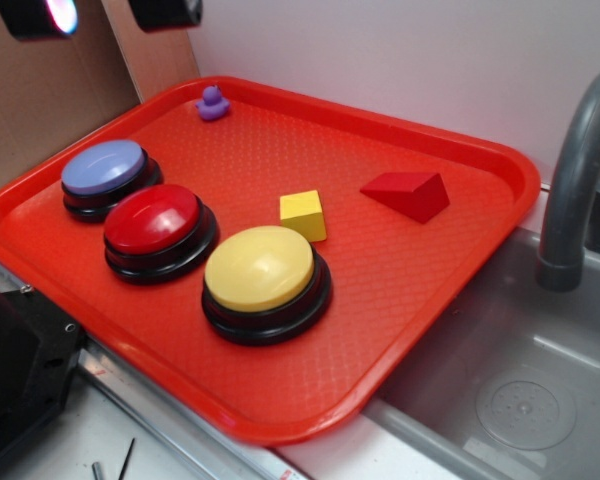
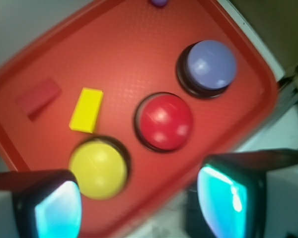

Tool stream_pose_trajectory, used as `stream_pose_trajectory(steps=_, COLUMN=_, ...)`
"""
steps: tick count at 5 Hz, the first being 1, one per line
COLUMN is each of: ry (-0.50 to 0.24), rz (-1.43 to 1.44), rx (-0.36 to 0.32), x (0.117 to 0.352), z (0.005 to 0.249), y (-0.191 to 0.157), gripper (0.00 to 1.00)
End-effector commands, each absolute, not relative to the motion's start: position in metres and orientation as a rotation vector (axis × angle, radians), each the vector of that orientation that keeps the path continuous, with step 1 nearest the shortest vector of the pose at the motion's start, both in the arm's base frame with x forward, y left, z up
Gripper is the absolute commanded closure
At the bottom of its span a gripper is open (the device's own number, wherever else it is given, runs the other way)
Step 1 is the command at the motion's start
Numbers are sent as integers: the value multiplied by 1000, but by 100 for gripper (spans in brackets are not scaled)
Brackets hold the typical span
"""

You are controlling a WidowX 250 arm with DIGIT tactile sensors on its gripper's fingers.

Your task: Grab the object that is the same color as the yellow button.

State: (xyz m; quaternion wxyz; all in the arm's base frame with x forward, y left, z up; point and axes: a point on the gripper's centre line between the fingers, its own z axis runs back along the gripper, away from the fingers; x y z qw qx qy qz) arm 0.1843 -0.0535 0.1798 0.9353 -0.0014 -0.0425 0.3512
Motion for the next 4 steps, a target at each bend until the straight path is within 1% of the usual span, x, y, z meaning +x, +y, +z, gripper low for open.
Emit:
stream_pose_trajectory(steps=1, ry=-214, rz=833, rx=-39, x=223, z=136, y=-68, gripper=0)
stream_pose_trajectory(steps=2, ry=-209, rz=831, rx=-54, x=243, z=107, y=-72, gripper=0)
stream_pose_trajectory(steps=3, ry=-196, rz=836, rx=-2, x=256, z=82, y=-77, gripper=0)
stream_pose_trajectory(steps=4, ry=-165, rz=843, rx=34, x=263, z=56, y=-77, gripper=0)
